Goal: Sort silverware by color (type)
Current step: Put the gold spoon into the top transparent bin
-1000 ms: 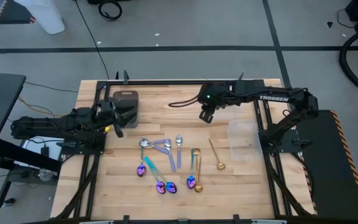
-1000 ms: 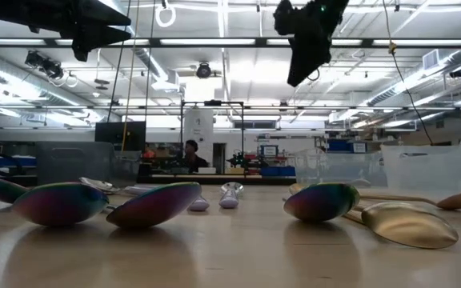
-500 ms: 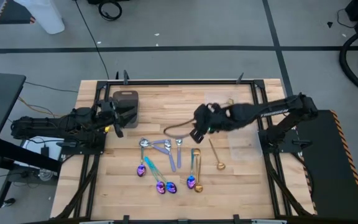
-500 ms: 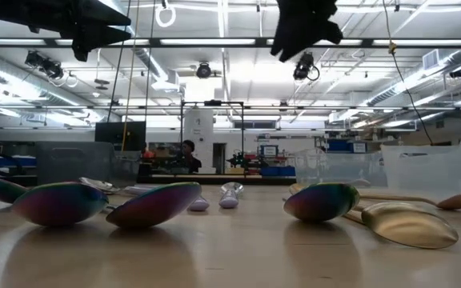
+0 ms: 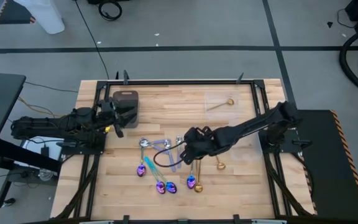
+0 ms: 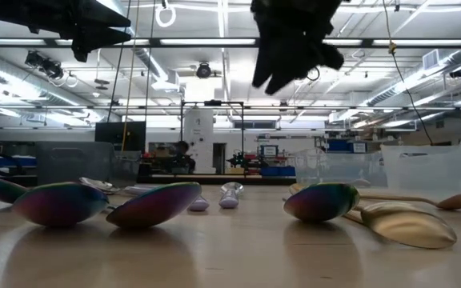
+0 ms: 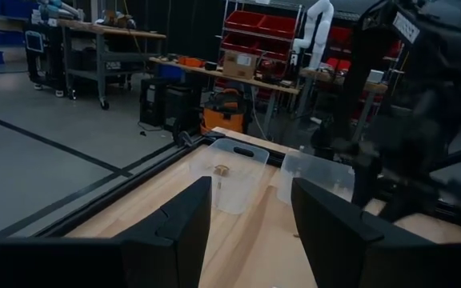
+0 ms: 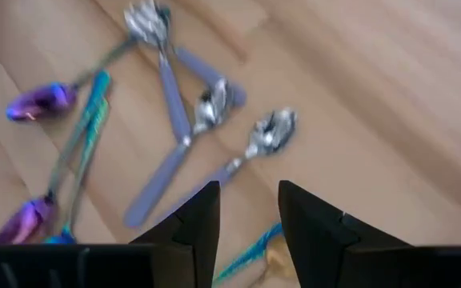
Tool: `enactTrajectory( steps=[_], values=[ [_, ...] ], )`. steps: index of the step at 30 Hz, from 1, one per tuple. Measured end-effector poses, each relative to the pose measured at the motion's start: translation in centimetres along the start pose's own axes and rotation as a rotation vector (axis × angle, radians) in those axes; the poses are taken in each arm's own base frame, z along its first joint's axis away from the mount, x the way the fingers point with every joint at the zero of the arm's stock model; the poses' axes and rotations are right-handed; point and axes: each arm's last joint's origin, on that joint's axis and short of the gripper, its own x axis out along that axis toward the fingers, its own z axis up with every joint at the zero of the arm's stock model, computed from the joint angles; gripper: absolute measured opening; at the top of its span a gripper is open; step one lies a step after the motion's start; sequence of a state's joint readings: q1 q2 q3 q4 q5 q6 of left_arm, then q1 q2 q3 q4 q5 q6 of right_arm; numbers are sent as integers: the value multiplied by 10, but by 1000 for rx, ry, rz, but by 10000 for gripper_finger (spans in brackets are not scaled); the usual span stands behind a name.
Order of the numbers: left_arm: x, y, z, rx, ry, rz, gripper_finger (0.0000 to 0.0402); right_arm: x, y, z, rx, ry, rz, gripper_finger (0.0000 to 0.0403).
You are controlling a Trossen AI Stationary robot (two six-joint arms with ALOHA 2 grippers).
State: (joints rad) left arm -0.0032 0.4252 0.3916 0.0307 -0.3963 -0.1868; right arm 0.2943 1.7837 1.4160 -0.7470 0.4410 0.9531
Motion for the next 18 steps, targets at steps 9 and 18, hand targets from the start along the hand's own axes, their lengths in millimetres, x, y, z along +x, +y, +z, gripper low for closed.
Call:
enactTrajectory(
  steps=[9,18],
  values=[
    [0,0,0,-2,1,1,183,28,-7,-26,37,241,-144,138],
    [0,0,0,-2,2,1,183,22,-20,-49,29,462,-333,138]
  ],
)
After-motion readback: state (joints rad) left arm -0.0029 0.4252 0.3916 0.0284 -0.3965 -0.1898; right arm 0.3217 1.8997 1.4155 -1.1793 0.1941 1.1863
